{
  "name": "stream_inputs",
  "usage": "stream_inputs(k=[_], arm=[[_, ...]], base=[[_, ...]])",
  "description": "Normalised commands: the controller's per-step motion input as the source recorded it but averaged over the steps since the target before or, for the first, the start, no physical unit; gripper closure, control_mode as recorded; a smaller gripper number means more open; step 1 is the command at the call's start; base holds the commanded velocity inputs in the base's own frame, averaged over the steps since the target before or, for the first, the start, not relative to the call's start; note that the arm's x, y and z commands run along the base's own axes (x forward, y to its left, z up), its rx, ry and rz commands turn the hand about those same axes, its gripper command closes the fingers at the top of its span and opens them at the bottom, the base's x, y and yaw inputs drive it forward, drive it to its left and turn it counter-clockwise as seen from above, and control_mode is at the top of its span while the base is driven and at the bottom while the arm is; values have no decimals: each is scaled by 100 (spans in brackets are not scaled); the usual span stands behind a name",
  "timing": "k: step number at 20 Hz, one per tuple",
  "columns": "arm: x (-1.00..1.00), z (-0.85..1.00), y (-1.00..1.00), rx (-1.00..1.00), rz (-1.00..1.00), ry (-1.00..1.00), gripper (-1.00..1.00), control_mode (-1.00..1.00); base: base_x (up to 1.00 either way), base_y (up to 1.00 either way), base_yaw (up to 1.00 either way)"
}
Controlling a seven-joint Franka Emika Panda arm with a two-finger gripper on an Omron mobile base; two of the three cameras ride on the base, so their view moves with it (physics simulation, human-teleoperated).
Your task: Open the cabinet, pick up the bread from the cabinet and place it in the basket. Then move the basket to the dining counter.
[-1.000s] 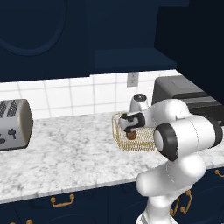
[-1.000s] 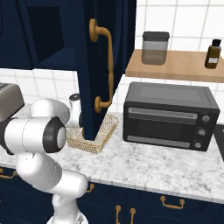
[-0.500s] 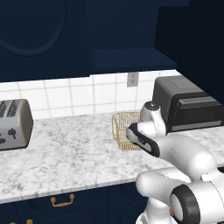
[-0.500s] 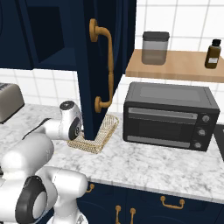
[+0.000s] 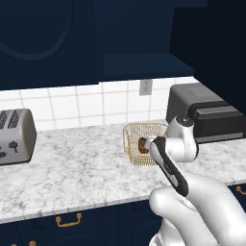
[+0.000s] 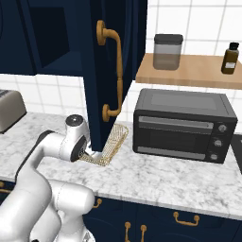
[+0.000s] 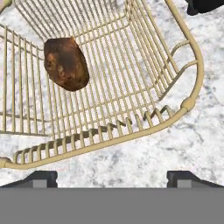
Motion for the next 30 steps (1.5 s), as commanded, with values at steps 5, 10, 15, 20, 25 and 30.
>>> stream_inputs(k=[5,10,15,20,25,30], arm=[[13,9,42,24,-31,0,-100,-100],[41,0,25,7,-43,-1,-100,-100],[0,0,-2,1,-57,2,-100,-100],[-1,-1,-51,9,-51,8,-100,-100],[-8,-21,-32,16,-35,7,-100,-100],[0,-32,2,6,-22,-3,-100,-100]], base=[[0,0,0],[0,0,0],[0,0,0],[0,0,0],[0,0,0],[0,0,0]])
